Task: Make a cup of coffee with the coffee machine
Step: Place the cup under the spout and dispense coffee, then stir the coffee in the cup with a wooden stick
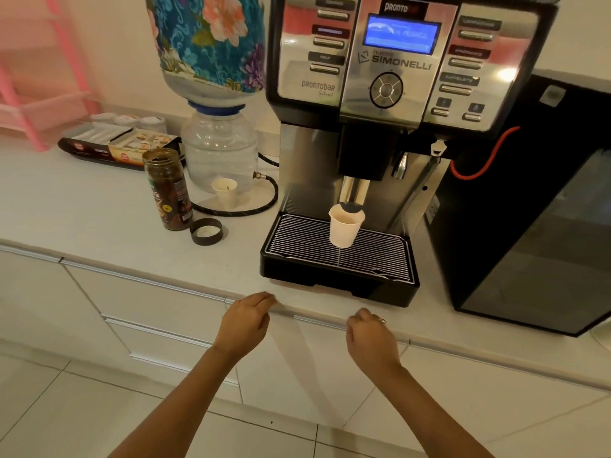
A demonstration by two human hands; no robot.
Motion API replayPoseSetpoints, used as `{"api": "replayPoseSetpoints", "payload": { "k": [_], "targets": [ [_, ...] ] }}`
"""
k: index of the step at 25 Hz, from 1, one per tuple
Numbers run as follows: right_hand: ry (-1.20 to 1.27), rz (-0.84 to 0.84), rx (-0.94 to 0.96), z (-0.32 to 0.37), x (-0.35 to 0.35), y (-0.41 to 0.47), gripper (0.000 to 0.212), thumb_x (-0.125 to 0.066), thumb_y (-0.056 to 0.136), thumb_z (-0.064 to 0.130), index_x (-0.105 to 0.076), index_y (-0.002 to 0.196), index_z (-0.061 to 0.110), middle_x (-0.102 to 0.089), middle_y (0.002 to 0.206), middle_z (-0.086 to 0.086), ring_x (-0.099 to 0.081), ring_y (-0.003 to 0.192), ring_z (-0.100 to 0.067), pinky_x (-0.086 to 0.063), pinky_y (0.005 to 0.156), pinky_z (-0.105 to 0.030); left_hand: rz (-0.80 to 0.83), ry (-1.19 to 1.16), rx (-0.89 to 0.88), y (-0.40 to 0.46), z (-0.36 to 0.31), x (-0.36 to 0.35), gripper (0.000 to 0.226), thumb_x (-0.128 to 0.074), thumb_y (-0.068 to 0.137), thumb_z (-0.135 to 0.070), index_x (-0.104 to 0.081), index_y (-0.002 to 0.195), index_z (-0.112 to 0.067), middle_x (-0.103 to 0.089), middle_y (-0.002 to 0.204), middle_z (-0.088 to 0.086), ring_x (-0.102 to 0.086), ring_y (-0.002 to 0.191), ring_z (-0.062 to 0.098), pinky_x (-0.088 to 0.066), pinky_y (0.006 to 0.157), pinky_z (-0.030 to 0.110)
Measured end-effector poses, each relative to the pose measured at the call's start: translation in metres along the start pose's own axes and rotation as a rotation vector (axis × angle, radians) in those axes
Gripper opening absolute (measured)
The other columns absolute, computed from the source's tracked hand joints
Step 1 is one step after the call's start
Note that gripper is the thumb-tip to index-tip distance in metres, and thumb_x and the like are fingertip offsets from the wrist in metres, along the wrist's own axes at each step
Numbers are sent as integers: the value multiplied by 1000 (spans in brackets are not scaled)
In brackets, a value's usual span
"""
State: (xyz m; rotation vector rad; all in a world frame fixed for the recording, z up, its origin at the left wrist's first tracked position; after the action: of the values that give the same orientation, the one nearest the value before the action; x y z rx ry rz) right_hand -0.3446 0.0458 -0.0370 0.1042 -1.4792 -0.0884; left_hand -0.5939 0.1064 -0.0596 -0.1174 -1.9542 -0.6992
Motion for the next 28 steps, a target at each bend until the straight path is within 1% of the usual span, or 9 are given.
{"api": "replayPoseSetpoints", "payload": {
  "k": [3, 7, 12, 16, 20, 22, 24, 26, 28],
  "targets": [
    [145, -76, 137, 45, 13, 10, 25, -41, 96, 22, -65, 100, 16, -62, 102, 0, -59, 84, -17, -47, 70, -25, -60, -3, 60, -4, 17, 19, 31, -71, 74, 3, -71, 103, -10, -72, 102, 5, -69, 85, 23, -56, 75, 33],
    [363, -158, 247, 113, 34, 43, 23, -47, 95, 26, -68, 98, 16, -64, 96, 1, -60, 76, -14, -46, 62, -23, -119, -20, 170, 9, 55, 47, 24, -67, 80, 0, -69, 102, -11, -70, 103, 4, -66, 87, 22, -55, 72, 30],
    [645, -203, 230, 188, 58, 122, 17, -55, 92, 21, -69, 98, 14, -66, 97, -2, -61, 78, -13, -53, 70, -29, -139, -49, 249, 67, 109, 78, 31, -57, 86, -3, -62, 116, -6, -64, 117, 10, -63, 99, 30, -54, 79, 39],
    [795, -252, 96, 233, 74, 210, 17, -58, 90, 17, -67, 103, 14, -68, 99, -2, -62, 84, -12, -52, 76, -25, -23, -54, 254, 128, 148, 88, 46, -49, 93, -14, -44, 138, -3, -43, 145, 16, -43, 130, 29, -40, 101, 37],
    [850, -275, -82, 254, 68, 284, 20, -57, 89, 12, -64, 108, 13, -67, 101, -3, -56, 83, -8, -42, 70, -13, 160, -51, 195, 176, 183, 85, 60, -45, 94, -16, -20, 146, 3, -19, 155, 24, -21, 142, 32, -22, 113, 33],
    [839, -255, -160, 260, 58, 313, 24, -59, 87, 9, -63, 110, 13, -66, 102, -4, -56, 85, -9, -41, 71, -14, 225, -60, 172, 194, 197, 79, 64, -46, 94, -15, -16, 146, 6, -14, 155, 27, -17, 143, 34, -17, 114, 31],
    [809, -165, -204, 263, 44, 334, 28, -60, 86, 8, -62, 114, 12, -65, 104, -7, -60, 93, -16, -42, 76, -19, 298, -56, 182, 208, 204, 72, 68, -47, 94, -16, -10, 146, 7, -7, 155, 28, -13, 144, 35, -15, 116, 33],
    [749, -58, -228, 266, 30, 354, 33, -61, 87, 10, -60, 120, 12, -64, 112, -10, -60, 104, -22, -46, 86, -26, 365, -33, 213, 221, 211, 65, 70, -46, 95, -17, -5, 147, 7, 0, 156, 27, -7, 145, 35, -12, 118, 36],
    [691, 5, -254, 267, 19, 373, 34, -60, 89, 12, -60, 123, 12, -62, 122, -10, -57, 111, -23, -44, 93, -29, 405, -15, 238, 233, 218, 58, 71, -45, 95, -18, -2, 147, 6, 6, 156, 27, -1, 145, 36, -10, 119, 39]
  ]
}}
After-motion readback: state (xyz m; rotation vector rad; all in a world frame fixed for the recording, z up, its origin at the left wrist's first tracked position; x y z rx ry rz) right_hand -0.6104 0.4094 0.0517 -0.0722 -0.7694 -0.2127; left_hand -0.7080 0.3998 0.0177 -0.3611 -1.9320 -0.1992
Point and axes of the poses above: each hand's wrist, its own y-axis towards the middle knuckle, its own x-axis out of the back of the hand, z = x × y, the point moved 1 cm from there along y, towards the middle knuckle
